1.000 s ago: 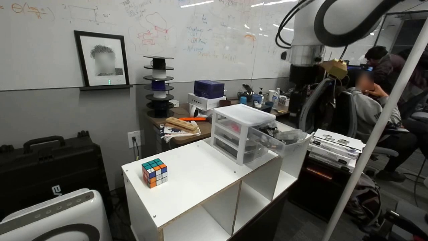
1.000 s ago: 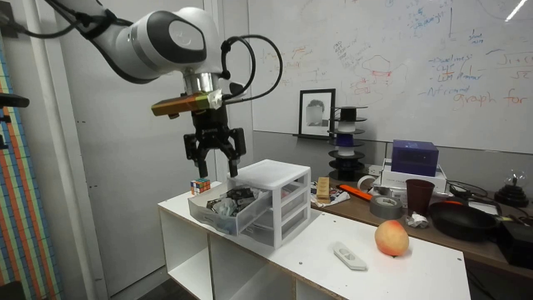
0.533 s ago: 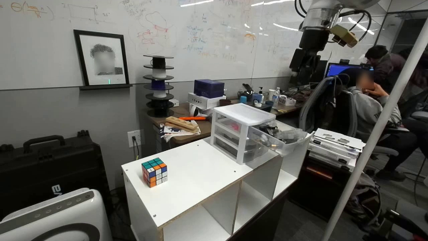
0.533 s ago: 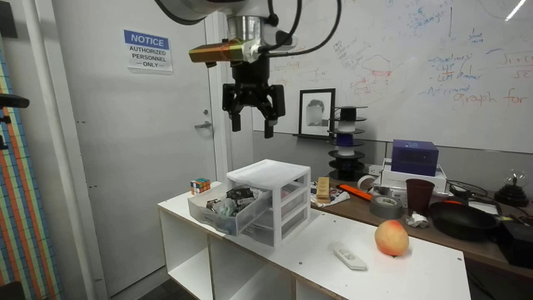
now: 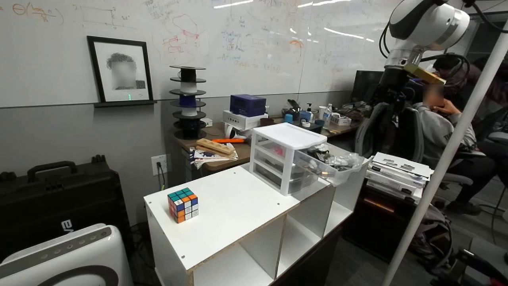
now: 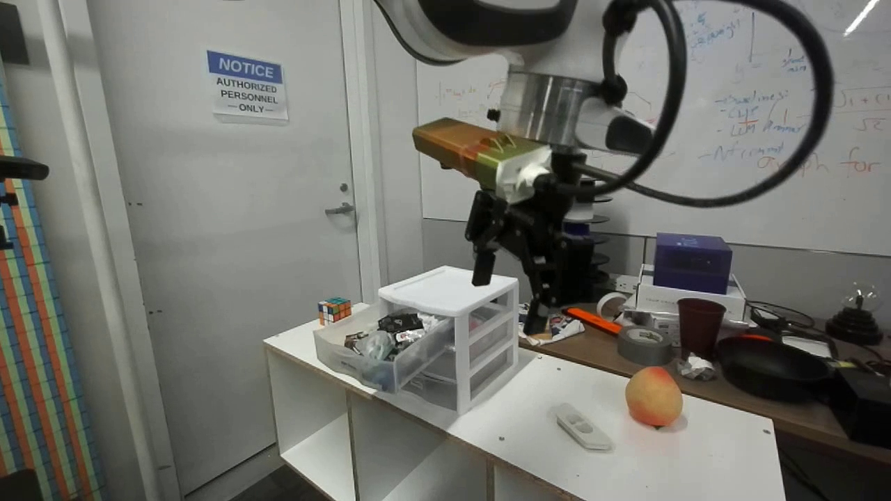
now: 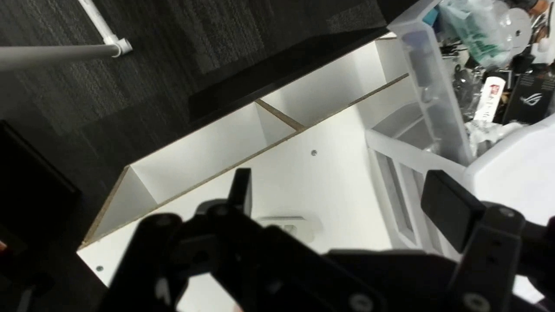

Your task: Put the two white objects into the drawer then close the drawer.

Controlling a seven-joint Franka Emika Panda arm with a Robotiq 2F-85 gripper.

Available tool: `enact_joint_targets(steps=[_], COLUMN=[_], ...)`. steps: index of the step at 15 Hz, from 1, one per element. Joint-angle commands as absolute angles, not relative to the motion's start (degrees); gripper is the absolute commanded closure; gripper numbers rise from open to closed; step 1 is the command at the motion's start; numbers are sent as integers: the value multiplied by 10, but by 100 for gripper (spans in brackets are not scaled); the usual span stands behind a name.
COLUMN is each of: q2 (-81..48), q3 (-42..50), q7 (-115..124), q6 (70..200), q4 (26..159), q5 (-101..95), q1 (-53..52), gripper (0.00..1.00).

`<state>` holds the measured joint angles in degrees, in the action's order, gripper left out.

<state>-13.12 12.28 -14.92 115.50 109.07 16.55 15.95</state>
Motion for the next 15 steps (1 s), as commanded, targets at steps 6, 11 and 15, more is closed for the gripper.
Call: enact_joint_targets(steps=[6,11,15], q2=[-321,-427,-481], q3=[104,87,59], q7=[61,266,279], q6=[1132,1127,1034], q4=[894,747,646], q5=[217,218,205], q1=[160,122,117], gripper=[0,0,0])
